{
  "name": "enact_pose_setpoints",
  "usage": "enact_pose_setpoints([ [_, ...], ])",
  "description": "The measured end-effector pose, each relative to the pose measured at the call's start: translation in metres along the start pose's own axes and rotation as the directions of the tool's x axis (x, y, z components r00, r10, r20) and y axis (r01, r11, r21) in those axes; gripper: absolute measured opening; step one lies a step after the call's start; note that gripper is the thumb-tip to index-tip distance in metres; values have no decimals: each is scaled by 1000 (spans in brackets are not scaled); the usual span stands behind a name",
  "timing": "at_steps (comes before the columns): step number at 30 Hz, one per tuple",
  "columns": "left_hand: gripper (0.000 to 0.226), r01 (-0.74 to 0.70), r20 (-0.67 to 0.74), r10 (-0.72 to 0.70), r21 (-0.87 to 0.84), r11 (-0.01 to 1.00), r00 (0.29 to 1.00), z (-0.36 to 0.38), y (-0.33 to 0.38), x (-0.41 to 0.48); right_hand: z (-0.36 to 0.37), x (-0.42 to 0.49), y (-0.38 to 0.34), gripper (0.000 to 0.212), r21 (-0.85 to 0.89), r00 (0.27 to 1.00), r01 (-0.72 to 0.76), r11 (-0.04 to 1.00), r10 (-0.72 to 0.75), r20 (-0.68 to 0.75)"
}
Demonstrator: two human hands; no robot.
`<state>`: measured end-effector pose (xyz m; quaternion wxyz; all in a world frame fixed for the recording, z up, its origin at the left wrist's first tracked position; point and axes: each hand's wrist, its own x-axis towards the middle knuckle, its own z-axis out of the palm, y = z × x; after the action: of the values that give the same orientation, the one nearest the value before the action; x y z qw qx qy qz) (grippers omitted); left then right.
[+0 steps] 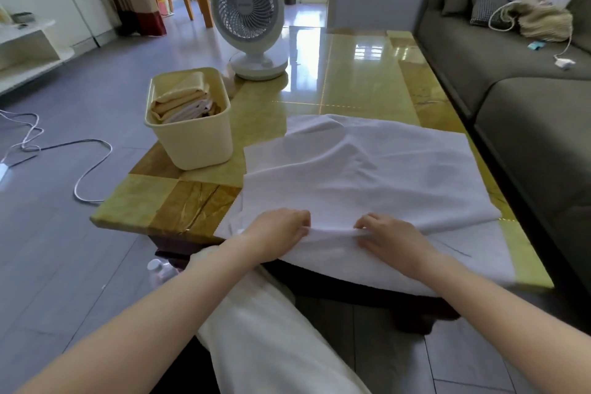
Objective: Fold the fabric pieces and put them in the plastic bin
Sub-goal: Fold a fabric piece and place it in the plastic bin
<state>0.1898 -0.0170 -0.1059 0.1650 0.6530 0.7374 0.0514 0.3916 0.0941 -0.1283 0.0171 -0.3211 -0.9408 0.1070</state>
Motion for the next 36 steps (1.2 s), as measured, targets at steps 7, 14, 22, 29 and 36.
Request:
enact_pose_setpoints([
  [7, 24, 76, -109, -76, 1, 997, 991, -27, -12, 3, -31, 15, 27, 22, -78, 979, -173, 982, 163, -120],
  [14, 24, 222, -500, -228, -74, 972, 835, -60, -14, 40, -55, 63, 11, 17, 11, 871, -255, 967, 235, -432],
  [22, 48, 96, -334, -118, -82, 992, 935, -21, 3, 74, -18, 76, 11, 65, 140, 984, -148, 979, 159, -75],
  [29, 32, 31, -149, -28, 19, 999, 989, 15, 10, 93, -4, 53, 32, 26, -76, 984, -79, 994, 66, -165],
  [36, 38, 63, -106, -60, 25, 998, 993, 11, 21, 107, -5, 62, 22, 16, -215, 984, -88, 973, 51, -170],
])
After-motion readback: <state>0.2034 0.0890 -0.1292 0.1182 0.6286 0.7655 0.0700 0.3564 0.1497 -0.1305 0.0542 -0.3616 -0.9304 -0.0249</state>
